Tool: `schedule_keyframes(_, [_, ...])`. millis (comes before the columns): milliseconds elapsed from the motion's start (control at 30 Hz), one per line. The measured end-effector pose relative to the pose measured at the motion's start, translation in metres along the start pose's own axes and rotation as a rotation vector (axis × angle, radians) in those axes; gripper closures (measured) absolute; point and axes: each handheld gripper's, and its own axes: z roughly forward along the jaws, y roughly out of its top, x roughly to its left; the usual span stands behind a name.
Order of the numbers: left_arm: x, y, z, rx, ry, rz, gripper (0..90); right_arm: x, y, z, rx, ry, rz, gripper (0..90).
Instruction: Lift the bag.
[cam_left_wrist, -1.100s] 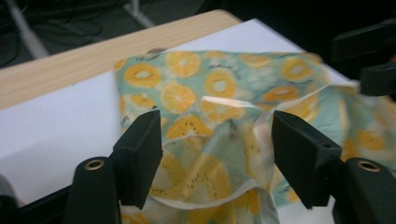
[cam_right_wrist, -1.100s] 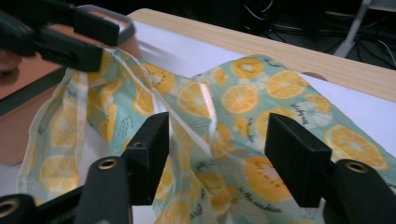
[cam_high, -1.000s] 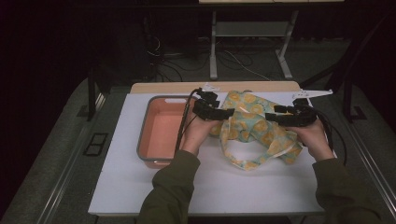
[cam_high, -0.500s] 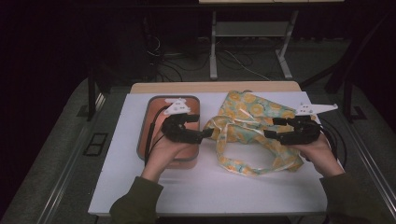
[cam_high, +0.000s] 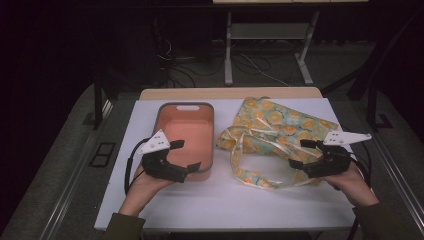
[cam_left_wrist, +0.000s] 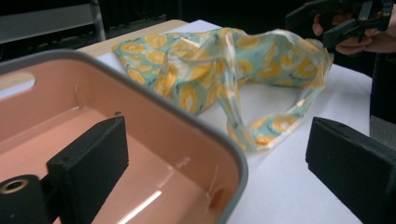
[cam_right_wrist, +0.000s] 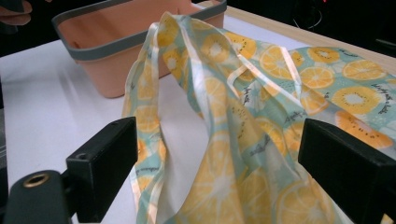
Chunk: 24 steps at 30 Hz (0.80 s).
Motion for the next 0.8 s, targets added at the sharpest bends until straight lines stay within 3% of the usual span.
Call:
schedule_keyframes(333, [0.007,-0.022,-0.012,-0.005,0.007,-0.005,0.0,0.000,-0.021,-0.004,0.002,-0.014,0.005,11.7])
schedule_keyframes(800, [0.007,-0.026,-0.005,0.025,-0.003,-0.006,0.0,-0.003,-0.024,-0.001,0.014,-0.012,0.007,11.7])
